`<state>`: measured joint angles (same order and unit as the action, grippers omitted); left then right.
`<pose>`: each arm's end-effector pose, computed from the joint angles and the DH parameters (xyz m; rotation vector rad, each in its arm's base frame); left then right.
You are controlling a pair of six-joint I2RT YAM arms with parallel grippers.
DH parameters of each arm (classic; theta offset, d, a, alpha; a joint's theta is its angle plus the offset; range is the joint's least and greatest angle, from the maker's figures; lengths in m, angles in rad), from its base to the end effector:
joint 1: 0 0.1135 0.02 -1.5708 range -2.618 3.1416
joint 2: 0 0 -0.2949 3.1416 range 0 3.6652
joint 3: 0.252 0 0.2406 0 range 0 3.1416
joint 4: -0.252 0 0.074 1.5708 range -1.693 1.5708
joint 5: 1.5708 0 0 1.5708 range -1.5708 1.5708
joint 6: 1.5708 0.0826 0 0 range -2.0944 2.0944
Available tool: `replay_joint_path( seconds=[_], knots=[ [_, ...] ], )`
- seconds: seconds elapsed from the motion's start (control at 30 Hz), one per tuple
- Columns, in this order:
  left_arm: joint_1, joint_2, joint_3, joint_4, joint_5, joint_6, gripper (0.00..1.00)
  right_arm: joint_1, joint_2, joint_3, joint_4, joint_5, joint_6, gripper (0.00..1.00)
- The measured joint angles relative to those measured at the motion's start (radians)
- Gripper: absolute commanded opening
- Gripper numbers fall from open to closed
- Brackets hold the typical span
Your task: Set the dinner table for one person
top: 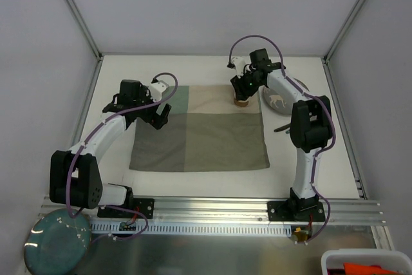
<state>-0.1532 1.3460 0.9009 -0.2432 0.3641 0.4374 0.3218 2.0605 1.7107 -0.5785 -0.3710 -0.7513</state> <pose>0.2991 -0.0759 0.2588 0.8269 2.0582 -0.2549 0.4541 0.1829 0.2294 -1.3707 2.0082 0.2728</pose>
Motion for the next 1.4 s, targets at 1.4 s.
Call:
replay_joint_path(
  seconds=[1.4],
  knots=[
    [-0.076, 0.068, 0.134, -0.01, 0.156, -0.06, 0.99, -0.646, -0.393, -0.476, 0.113, -0.298, 0.319, 0.72]
  ],
)
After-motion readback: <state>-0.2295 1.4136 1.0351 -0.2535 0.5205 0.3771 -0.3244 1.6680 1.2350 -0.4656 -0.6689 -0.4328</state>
